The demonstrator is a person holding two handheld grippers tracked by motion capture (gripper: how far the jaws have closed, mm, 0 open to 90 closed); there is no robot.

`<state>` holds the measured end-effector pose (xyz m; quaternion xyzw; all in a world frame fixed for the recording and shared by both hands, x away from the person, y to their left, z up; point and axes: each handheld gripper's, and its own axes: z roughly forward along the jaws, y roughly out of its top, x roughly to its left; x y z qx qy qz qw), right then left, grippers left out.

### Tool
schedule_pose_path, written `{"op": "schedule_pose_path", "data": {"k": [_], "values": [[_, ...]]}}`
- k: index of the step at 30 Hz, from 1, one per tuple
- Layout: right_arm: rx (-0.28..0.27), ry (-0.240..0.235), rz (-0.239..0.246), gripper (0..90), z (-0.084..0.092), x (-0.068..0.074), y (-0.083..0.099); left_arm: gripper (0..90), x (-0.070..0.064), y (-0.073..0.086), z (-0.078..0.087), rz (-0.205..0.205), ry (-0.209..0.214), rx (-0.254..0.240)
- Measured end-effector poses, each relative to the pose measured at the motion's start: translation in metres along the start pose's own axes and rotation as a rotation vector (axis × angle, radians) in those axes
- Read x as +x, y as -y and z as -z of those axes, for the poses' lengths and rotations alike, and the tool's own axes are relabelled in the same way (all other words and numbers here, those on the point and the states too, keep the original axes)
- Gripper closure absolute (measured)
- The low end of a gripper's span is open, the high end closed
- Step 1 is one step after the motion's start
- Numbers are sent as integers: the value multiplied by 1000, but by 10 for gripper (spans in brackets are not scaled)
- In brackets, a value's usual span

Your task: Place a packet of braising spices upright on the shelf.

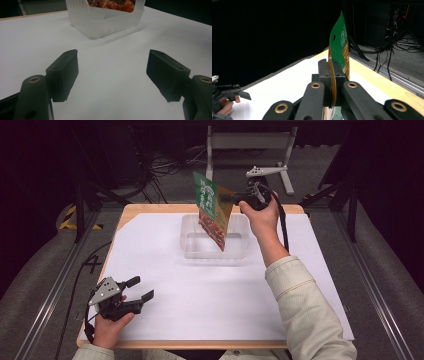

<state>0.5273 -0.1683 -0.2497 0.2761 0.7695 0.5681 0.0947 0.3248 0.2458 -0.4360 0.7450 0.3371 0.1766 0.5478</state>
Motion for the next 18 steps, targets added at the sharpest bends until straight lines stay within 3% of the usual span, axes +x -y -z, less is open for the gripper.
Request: {"op": "schedule_pose_path", "data": {"k": [18], "values": [[19, 29, -25, 900, -19, -3, 17, 258, -1, 0, -1, -6, 1, -5]]}}
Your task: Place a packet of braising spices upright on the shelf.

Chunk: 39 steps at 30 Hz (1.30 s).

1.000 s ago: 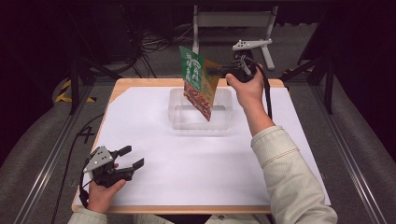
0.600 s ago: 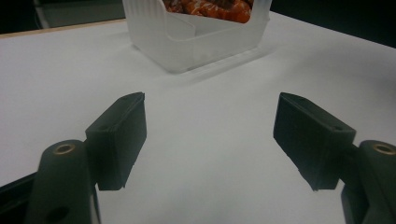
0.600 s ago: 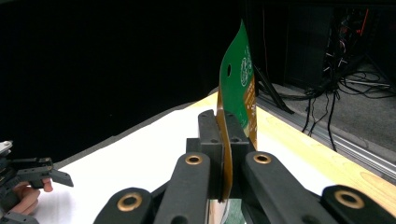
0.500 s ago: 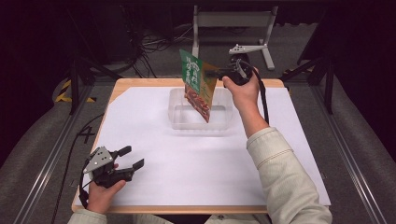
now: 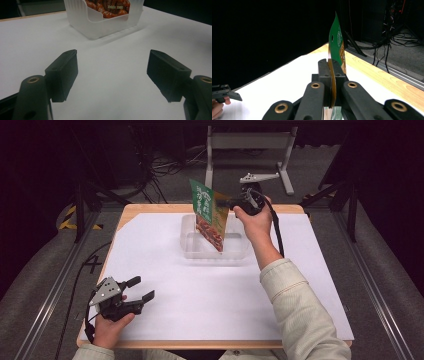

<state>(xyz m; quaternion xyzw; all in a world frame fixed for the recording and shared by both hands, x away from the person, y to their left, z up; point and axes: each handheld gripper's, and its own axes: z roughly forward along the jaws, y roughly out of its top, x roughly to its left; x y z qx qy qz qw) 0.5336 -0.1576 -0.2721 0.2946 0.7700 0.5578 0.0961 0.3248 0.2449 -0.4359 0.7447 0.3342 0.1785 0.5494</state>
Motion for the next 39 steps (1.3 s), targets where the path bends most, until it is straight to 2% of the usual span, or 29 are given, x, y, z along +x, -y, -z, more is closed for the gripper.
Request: {"op": "schedule_pose_path", "data": {"k": [17, 39], "values": [[10, 6, -12, 898, -6, 0, 12, 258, 1, -2, -6, -3, 16, 1], [20, 9, -32, 882, 2, -1, 26, 258, 0, -4, -12, -7, 27, 8]]}}
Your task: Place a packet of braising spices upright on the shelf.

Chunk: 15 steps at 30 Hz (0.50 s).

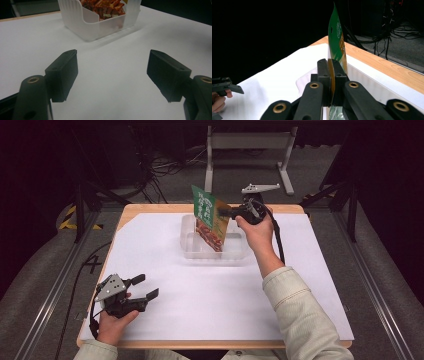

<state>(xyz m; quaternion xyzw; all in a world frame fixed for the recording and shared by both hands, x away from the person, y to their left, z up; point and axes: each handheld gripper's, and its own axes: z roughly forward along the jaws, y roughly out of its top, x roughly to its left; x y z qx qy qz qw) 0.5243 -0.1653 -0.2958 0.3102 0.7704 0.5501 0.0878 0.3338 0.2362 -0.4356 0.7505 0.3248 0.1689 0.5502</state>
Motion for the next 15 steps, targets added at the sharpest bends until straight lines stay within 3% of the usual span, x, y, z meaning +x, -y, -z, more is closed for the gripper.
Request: {"op": "schedule_pose_path", "data": {"k": [4, 15], "values": [[-7, -1, 7, 834, 1, 1, -1, 258, 0, 0, 0, 1, 0, 0], [-42, -23, 6, 580, 10, 6, -5, 258, 0, 0, 0, 2, 2, 4]]}}
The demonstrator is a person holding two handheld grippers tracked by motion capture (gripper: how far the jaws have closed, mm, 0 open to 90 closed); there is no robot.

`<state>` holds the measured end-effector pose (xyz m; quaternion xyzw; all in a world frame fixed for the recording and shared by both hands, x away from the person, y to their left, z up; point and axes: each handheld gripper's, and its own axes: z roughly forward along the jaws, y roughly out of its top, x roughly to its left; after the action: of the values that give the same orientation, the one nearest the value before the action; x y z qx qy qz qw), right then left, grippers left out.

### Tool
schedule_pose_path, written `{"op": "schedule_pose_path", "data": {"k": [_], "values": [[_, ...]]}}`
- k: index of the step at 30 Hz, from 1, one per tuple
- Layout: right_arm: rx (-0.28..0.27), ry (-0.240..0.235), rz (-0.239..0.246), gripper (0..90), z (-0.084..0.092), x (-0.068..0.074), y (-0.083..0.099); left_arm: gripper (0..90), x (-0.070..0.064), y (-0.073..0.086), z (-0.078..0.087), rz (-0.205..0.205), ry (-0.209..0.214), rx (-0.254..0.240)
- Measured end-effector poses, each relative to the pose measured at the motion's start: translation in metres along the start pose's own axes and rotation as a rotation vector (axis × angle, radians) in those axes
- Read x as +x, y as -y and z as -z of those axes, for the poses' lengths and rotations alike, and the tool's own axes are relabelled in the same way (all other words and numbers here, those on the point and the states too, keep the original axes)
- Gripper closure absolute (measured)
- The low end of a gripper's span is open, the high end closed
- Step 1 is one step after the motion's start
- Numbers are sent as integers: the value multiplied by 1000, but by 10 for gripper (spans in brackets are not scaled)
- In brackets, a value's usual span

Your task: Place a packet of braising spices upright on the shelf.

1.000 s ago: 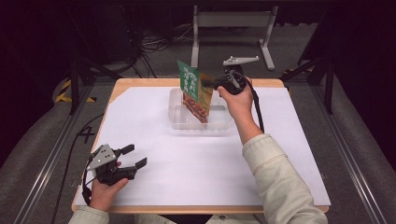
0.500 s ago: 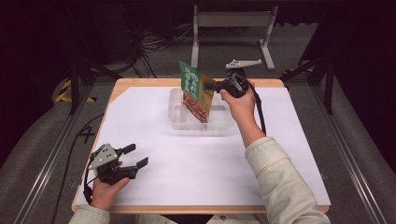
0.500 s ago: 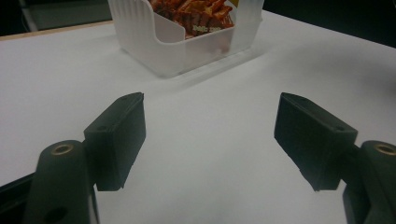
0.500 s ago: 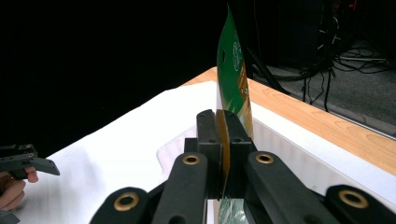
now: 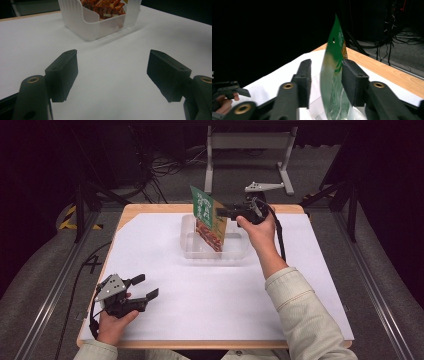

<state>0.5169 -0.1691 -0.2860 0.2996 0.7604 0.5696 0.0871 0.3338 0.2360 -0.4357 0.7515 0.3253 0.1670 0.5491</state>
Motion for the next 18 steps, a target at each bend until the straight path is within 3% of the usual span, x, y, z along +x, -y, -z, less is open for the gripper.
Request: {"op": "schedule_pose_path", "data": {"k": [8, 18], "values": [[-8, -8, 55, 439, 12, 14, -4, 258, 0, 0, 0, -1, -2, 0], [-19, -3, 141, 349, 40, 33, -2, 256, 0, -3, -5, -7, 6, 1]]}}
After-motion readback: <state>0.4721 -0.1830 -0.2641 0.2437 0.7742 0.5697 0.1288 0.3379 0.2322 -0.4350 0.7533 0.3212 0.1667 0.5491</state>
